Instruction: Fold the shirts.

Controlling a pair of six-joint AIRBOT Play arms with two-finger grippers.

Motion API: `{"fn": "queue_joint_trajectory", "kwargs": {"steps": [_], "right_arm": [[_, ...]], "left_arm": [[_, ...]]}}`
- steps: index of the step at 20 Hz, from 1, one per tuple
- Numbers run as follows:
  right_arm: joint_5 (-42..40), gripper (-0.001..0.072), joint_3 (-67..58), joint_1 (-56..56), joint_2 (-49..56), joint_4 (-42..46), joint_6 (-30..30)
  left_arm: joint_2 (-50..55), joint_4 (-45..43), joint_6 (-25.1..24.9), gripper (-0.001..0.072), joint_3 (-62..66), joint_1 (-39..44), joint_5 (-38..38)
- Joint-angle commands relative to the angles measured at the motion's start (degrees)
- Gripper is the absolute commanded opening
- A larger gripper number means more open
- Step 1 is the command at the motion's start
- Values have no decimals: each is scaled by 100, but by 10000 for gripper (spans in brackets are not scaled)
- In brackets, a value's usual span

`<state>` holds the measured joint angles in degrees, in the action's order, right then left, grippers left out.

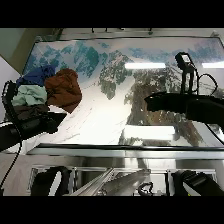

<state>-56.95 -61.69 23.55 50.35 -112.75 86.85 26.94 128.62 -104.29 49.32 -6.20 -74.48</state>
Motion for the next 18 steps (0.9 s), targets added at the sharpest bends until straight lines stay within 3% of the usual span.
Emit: {"fn": "queue_joint_trajectory", "kwargs": {"steps": [1, 9, 15, 18], "right_arm": [[26, 27, 2, 7, 4, -4, -4], [24, 27, 2, 7, 74, -2, -2], [24, 27, 2, 7, 149, -116, -4], [24, 28, 2, 7, 184, -195, -7]], "left_arm": [[-4, -2, -2, 15, -2, -4, -2], [-4, -2, -2, 15, -2, -4, 0], [-4, 11, 0, 14, -2, -4, 1237], [-7, 20, 442, 15, -2, -4, 1298]]}}
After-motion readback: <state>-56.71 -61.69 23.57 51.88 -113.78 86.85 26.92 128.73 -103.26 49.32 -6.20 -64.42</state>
